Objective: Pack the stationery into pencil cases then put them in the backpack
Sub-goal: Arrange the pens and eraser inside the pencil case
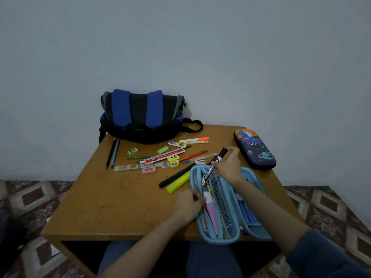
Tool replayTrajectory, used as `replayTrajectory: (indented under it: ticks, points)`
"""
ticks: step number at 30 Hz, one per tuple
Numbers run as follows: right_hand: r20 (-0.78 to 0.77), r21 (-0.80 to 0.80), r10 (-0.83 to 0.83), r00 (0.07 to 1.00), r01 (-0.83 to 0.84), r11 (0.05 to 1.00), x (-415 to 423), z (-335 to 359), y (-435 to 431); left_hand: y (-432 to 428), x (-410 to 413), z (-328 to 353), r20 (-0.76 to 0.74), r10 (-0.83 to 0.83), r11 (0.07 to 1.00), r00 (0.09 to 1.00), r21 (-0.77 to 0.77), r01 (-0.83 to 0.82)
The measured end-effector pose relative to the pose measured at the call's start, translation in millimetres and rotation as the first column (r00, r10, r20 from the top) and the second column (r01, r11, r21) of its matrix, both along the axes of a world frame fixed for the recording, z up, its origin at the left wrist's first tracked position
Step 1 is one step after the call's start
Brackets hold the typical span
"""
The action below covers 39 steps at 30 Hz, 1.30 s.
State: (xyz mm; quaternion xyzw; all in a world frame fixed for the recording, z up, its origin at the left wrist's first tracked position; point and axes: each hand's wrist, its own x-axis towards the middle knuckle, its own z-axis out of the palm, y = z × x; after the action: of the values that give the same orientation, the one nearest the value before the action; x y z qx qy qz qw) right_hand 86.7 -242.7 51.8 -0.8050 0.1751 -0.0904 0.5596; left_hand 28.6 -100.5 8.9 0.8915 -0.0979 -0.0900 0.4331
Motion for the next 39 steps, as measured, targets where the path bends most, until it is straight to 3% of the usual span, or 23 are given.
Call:
replayTrajectory:
  ticks: [6, 12, 22, 31, 39]
  points:
    - [-0.146, 0.016, 0.19, 0.971, -0.19, 0.982, 5.6, -2.3, 5.2, -0.7, -2.4, -1.1, 0.023, 0.0, 1.0, 1.0, 0.008, 0.0]
    - [-0.311, -0.026, 0.36, 0.88, -0.386, 0.922, 1.2, -2.0, 9.3, -1.9, -1.1, -3.6, 0.043, 0.012, 1.0, 0.999, 0.027, -0.013]
    - [-0.33, -0.341, 0.337, 0.882, -0.444, 0.828, -4.3, 1.8, 6.7, -0.7, -3.9, -1.8, 0.04, 0.018, 1.0, 0.999, 0.004, -0.019]
    - [-0.332, -0.39, 0.403, 0.853, -0.513, 0.765, -9.6, 3.1, 4.0, -2.5, -6.9, 1.7, 0.059, 0.019, 0.999, 0.998, 0.038, -0.022]
    - [-0.419, -0.501, 0.435, 0.797, -0.602, 0.621, -21.0, -7.9, 14.9, -6.5, -9.1, -2.7, 0.177, 0.0, 0.993, 0.984, 0.119, -0.022]
